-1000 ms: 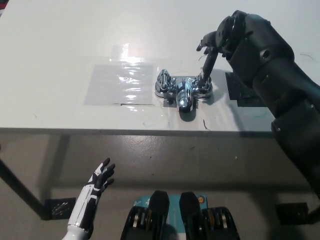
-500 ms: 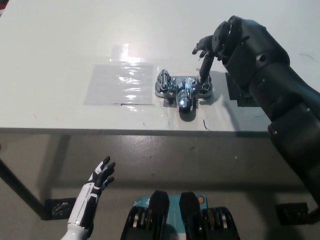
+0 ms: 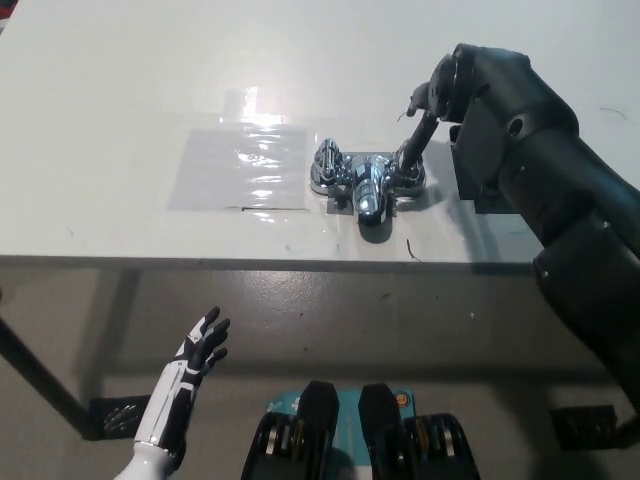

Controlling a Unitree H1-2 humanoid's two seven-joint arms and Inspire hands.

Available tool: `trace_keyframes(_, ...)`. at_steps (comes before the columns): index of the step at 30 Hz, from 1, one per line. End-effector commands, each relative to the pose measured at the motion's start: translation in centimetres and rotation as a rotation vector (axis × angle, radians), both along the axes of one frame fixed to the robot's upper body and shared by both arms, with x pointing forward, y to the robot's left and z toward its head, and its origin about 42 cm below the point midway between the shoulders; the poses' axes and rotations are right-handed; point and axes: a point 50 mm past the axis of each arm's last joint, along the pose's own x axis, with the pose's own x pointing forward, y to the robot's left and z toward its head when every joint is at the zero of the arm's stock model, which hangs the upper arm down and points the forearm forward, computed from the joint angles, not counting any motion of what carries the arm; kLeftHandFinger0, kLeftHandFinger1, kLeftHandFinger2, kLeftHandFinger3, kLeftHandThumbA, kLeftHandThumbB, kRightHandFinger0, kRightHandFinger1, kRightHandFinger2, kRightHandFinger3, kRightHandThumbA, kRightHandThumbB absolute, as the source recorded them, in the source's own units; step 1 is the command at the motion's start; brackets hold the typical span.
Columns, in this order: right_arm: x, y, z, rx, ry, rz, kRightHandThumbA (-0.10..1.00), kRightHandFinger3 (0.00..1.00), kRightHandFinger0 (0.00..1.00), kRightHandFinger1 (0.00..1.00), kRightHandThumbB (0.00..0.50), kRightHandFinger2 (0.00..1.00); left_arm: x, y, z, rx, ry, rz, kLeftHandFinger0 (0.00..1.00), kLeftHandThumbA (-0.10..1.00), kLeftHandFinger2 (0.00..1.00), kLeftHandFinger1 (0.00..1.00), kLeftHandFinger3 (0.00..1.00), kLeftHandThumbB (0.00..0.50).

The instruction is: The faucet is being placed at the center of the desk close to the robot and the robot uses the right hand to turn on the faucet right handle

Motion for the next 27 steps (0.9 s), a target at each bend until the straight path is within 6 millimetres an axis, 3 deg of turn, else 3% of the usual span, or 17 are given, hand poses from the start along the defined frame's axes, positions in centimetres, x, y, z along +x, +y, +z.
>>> trace_keyframes(1, 0.7, -1.0, 2.4, -0.084, -0.158, -0.005, 1.0, 1.0, 1.0, 1.0, 0.337, 1.0, 0.4, 0.3, 1.1, 0.005, -0.062, -0.007, 1.0, 1.0, 1.0, 1.0, 1.0, 0.155)
trace_keyframes(8, 0.8, -1.6, 2.0, -0.088, -0.2, -0.045, 1.0, 1.0, 1.0, 1.0, 0.295, 1.0, 0.2, 0.2, 1.3, 0.008, -0.06, -0.01, 1.0, 1.0, 1.0, 1.0, 1.0, 0.145)
trace_keyframes(20, 1.0, -3.6, 2.3, -0.154, -0.174, -0.087, 1.0, 1.0, 1.0, 1.0, 0.345, 1.0, 0.4, 0.3, 1.3, 0.017, -0.08, 0.0, 1.0, 1.0, 1.0, 1.0, 1.0, 0.115)
trace_keyframes(27, 1.1, -4.3, 3.1, -0.255, -0.108, -0.058, 1.0, 1.0, 1.0, 1.0, 0.322, 1.0, 0.5, 0.3, 1.4, 0.007, -0.087, -0.001, 1.0, 1.0, 1.0, 1.0, 1.0, 0.114)
